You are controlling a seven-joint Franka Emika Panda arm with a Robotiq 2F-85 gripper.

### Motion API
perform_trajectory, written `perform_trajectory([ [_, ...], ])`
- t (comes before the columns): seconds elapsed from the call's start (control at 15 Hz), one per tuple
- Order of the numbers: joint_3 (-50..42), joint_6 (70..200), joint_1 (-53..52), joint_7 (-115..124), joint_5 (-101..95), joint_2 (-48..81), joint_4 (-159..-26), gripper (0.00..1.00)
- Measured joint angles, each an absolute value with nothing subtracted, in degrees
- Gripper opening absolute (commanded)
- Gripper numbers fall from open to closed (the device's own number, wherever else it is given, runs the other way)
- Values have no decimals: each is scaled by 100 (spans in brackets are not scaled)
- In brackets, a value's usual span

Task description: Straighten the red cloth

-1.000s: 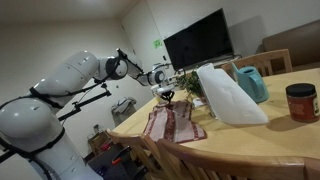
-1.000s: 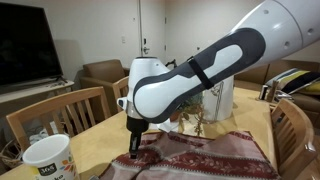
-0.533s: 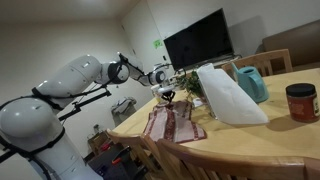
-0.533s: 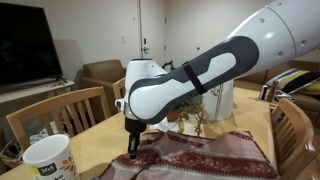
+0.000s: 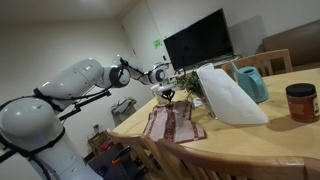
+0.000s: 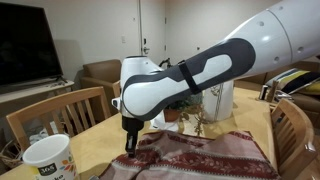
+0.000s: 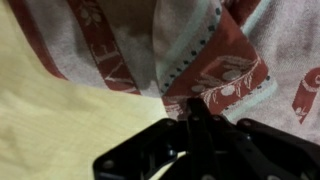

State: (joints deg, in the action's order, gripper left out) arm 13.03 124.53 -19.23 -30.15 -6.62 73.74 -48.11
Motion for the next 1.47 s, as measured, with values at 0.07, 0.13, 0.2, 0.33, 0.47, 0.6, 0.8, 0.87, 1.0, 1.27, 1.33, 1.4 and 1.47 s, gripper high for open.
perform_trajectory([
  [0.07,1303,12343,-1935,-3015,-662,7415,-4722,0],
  [0.13,1303,12236,-1944,-3015,-662,7462,-4633,0],
  [0.2,1303,12148,-1950,-3015,-662,7507,-4555,0],
  [0.33,1302,11973,-1965,-3015,-662,7611,-4395,0],
  [0.47,1292,11906,-1986,-3016,-662,7708,-4285,0],
  [0.6,1291,11903,-1999,-3016,-662,7776,-4230,0],
  [0.8,1291,11901,-2004,-3019,-662,7805,-4172,1],
  [0.87,1291,11901,-2005,-3019,-662,7809,-4167,1],
  [1.0,1291,11901,-2005,-3019,-662,7811,-4163,1],
  [1.27,1292,11901,-2005,-3019,-661,7814,-4158,0],
  [1.33,1292,11901,-2005,-3019,-661,7814,-4158,0],
  [1.4,1293,11901,-2005,-3020,-661,7814,-4158,0],
  [1.47,1294,11901,-2005,-3021,-661,7814,-4158,0],
])
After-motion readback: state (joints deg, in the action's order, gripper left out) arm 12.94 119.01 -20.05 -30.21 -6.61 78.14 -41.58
